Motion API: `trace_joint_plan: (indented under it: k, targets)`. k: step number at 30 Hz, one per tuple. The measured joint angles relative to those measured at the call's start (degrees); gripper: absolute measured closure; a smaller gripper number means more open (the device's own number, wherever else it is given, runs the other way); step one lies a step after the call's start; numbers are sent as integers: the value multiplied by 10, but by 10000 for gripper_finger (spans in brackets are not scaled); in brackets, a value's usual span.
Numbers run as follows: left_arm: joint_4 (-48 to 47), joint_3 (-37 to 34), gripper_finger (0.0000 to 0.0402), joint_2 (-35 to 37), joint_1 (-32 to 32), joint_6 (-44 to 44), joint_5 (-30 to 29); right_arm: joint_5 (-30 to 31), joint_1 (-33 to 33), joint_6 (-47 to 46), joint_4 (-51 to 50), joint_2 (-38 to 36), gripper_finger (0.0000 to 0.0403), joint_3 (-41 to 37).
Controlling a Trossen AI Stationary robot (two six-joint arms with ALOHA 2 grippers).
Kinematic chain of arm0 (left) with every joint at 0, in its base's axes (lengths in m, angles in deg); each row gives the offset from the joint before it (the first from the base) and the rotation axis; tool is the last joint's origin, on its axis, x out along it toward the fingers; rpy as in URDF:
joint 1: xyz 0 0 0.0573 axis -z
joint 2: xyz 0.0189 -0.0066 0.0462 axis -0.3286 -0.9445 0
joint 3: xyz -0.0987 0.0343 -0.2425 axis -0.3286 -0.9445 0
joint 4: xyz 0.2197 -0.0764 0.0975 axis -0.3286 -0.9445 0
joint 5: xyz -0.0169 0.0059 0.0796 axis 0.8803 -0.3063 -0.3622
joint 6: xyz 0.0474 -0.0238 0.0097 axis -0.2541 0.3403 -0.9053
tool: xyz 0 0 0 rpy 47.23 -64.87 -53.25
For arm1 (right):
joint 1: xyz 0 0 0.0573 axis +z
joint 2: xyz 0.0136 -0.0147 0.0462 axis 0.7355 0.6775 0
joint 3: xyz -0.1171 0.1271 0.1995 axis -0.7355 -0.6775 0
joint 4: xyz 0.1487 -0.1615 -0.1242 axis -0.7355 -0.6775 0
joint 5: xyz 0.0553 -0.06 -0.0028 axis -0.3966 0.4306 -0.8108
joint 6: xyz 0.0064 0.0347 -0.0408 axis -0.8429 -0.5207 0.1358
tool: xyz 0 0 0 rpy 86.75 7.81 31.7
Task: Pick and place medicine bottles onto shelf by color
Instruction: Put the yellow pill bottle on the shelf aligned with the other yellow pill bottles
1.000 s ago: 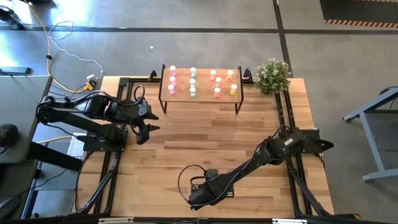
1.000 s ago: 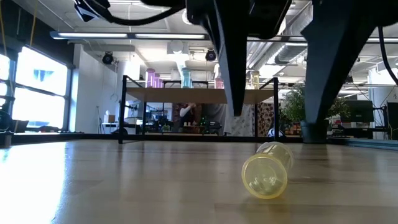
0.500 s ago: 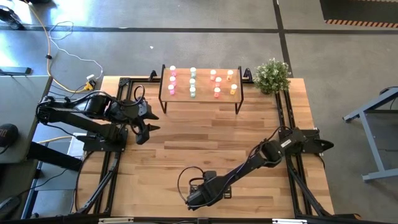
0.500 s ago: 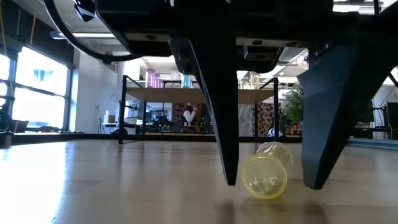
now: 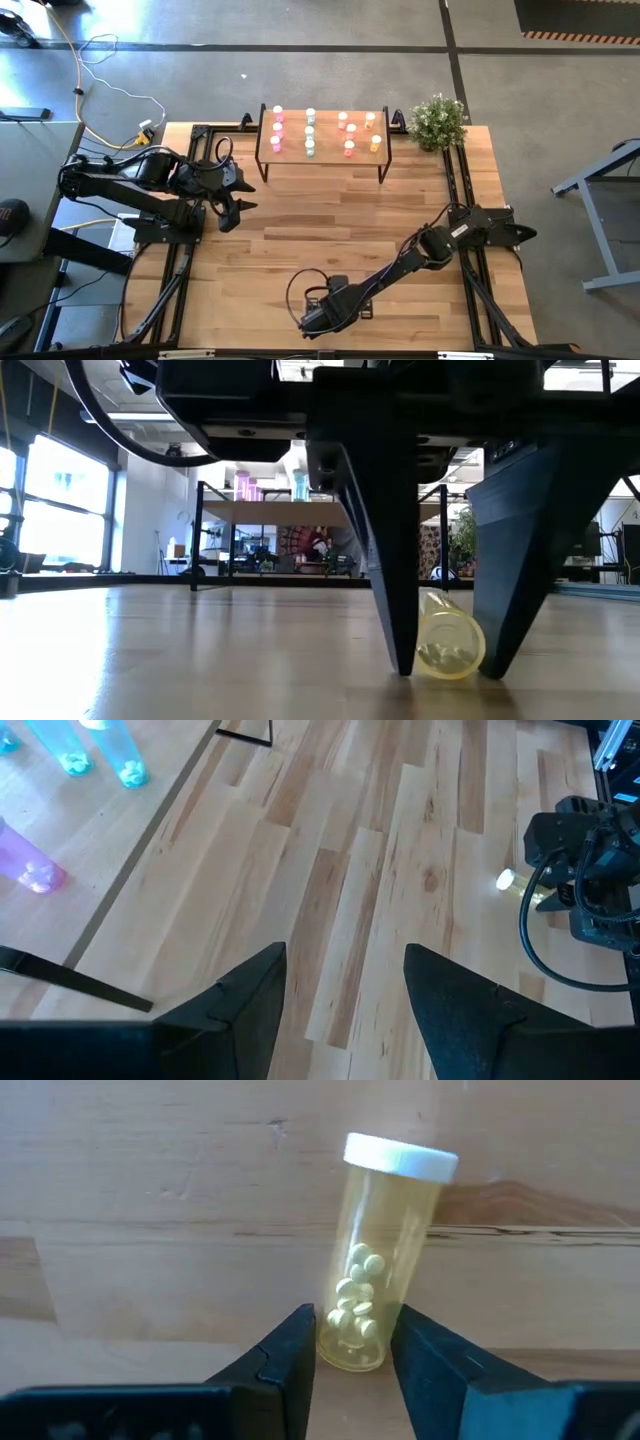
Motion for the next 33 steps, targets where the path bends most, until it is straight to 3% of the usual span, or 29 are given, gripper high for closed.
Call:
trace_joint_plan:
  k: [5, 12, 19, 24, 33]
  targets:
    - [-6, 0, 206, 0, 0, -15, 9, 0, 0, 42, 7, 0, 306, 0]
    - [-46, 0, 206, 3, 0, -49, 99, 13, -1, 120, 77, 0, 309, 0]
    - [-101, 0, 206, 2, 1, -109, 211, 103, -2, 213, 172, -6, 310, 9]
    - [-101, 0, 206, 2, 2, -126, 270, 135, -11, 299, 217, -9, 310, 37]
    - [-98, 0, 206, 2, 2, -126, 301, 182, -39, 496, 290, -17, 310, 83]
